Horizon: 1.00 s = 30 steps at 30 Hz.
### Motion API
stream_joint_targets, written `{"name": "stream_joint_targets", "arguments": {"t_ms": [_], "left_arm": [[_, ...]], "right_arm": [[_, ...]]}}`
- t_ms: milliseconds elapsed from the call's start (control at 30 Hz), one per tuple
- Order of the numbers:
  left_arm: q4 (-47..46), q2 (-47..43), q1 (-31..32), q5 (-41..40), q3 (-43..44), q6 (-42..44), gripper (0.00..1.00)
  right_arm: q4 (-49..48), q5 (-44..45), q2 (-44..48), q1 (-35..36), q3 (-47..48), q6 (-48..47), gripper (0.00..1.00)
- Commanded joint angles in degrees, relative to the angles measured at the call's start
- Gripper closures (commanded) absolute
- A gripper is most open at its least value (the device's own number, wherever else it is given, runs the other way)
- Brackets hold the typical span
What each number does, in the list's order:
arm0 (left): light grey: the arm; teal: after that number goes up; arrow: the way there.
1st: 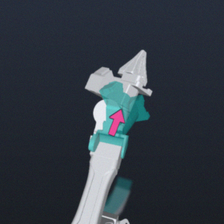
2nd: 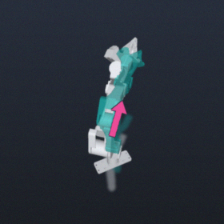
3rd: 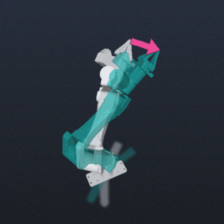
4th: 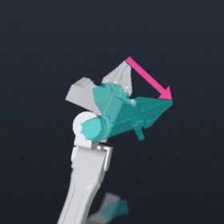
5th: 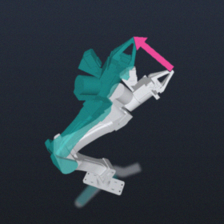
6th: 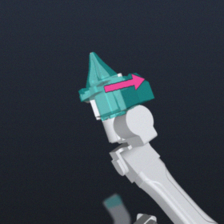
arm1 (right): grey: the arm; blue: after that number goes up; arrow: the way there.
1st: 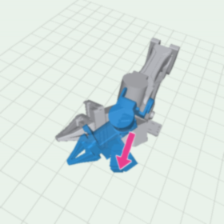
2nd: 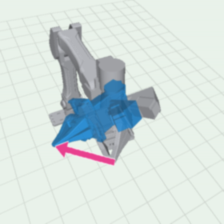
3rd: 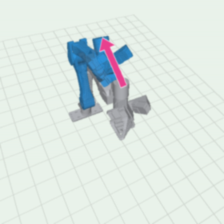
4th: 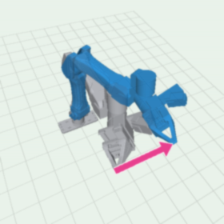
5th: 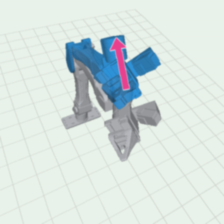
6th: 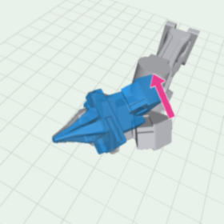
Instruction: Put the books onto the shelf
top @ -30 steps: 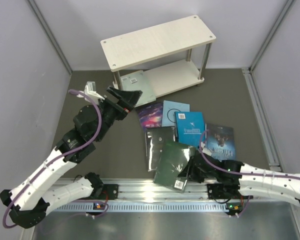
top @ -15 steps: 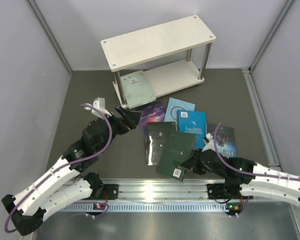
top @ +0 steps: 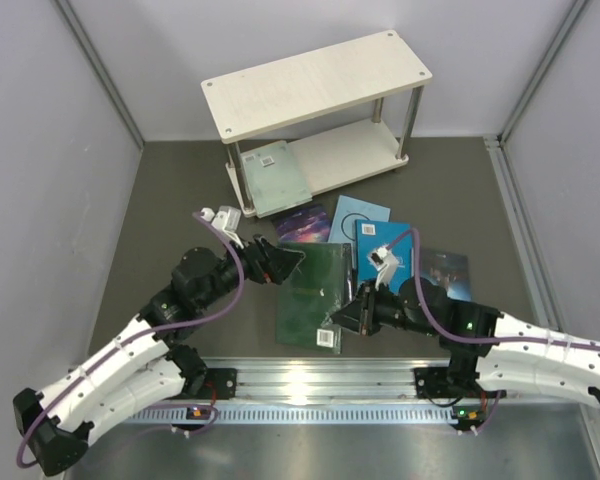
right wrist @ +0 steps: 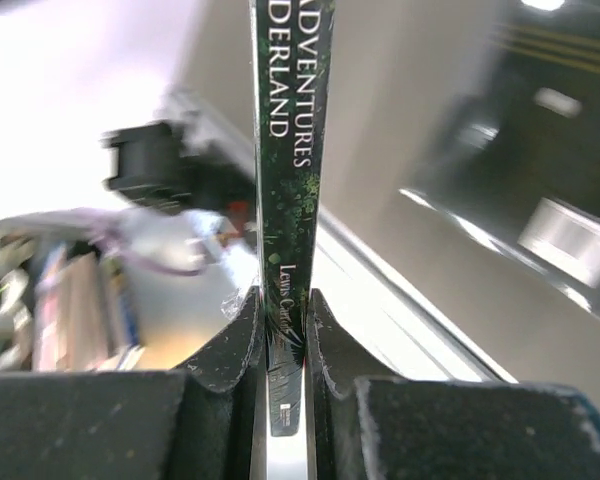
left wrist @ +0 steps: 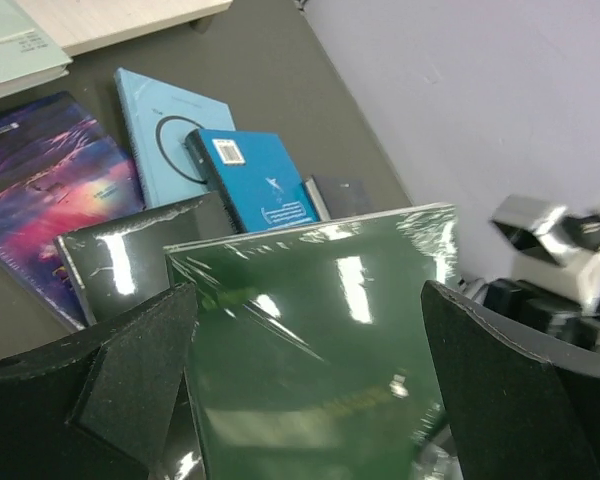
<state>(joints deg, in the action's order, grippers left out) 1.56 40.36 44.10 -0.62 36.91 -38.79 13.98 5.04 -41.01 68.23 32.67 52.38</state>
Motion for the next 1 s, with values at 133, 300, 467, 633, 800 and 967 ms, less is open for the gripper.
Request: {"name": "stream_joint_targets", "arguments": {"t_ms": [133, 300, 467, 633, 800, 967], "left_arm": [[-10.34, -2.12, -8.92, 15.79, -8.49, -0.58, 0.01], [-15.97, -7.04, -16.22, 26.36, -13.87, -6.20, 0.01], [-21.23, -7.84, -18.26, 33.38, -17.12, -9.36, 0.01], [-45.68, -5.03, -18.34, 39.11, -22.48, -19.82, 0.03], [-55.97, 2.35, -18.34, 42.72, -22.41, -25.90, 0.30], [-54.31, 4.12, -18.34, 43.17, -21.09, -25.11, 1.00]], "right_arm": [[-23.81, -14.61, 0.58, -6.25, 3.37, -4.57, 1.00], [-25.49, -21.38, 1.55, -12.14, 3.02, -3.69, 1.00], [-33.64, -30.85, 0.68, -19.26, -0.13, 1.40, 1.00], [-47.26, -35.80, -5.20, -20.94, -3.66, 6.85, 1.00], [-54.40, -38.26, -10.75, -21.12, -3.84, 8.79, 1.00], [-48.55, -37.30, -13.56, -21.82, -0.51, 5.55, 0.99]]}}
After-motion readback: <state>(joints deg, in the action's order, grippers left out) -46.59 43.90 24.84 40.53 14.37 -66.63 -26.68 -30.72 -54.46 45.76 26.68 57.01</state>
